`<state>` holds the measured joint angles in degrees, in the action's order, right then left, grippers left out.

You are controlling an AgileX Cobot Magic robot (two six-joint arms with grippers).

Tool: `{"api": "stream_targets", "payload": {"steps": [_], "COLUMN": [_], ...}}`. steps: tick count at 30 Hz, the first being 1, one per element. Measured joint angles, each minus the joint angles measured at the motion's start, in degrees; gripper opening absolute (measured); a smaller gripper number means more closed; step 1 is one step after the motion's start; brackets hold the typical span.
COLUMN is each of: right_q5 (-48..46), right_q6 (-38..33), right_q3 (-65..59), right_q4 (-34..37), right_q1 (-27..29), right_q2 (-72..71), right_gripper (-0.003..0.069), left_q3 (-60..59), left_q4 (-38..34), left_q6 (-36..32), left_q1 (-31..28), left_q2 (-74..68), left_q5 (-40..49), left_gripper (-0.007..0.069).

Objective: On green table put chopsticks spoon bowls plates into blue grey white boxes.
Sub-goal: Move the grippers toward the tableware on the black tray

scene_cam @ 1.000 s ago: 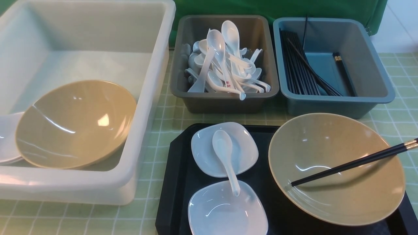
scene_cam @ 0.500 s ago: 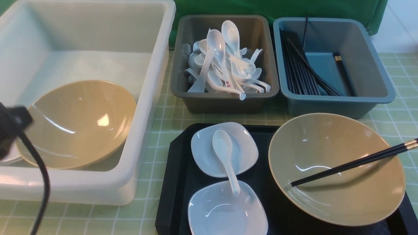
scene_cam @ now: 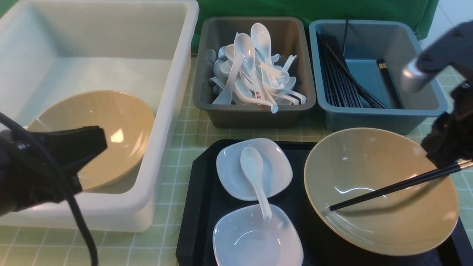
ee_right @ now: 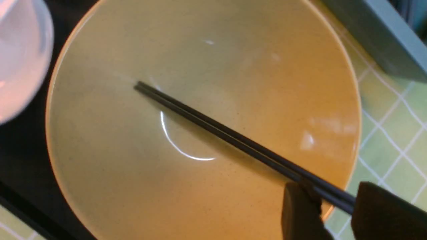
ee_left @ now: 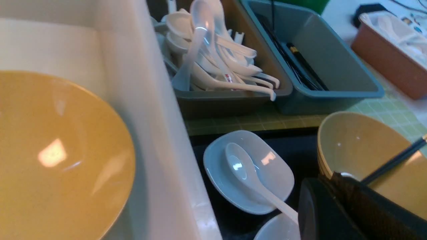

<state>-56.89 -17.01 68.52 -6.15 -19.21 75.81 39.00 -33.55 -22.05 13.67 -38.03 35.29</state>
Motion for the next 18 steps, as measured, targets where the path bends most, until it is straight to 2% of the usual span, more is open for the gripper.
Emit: {"api": "stream_targets", "payload": {"steps": [6,10,14,18], "right_q5": [-2.82,-3.04,-3.4,-5.45], "right_q6": [-11.12,-15.29,-19.37,-25.21], "right_q3": [2.94,2.94,2.94,3.2], "right_q4": [0.41,0.01,-6.08,-8.44], "right_q1": [-2.99,-4.38,-6.72,-7.19], "right_q2": [7.81,10.31,12.64,14.86], "right_gripper": [0.0236,0.0242,0.0273,0.0288], "left_q3": [0.55,0.55,0.55,0.55], "left_q4": [0.15,0.79,1.01,1.01], "left_q6": [-5.65,-5.85,-5.92,-5.92], "left_q1": [6.17,6.9,6.9,6.9], "left_q2": [-1.8,-2.13,-2.37,-2.37], "left_q5": [1.31,1.53,1.57,1.57], "left_gripper": [-0.0001,-0.0001,-0.0001,-0.0001]}}
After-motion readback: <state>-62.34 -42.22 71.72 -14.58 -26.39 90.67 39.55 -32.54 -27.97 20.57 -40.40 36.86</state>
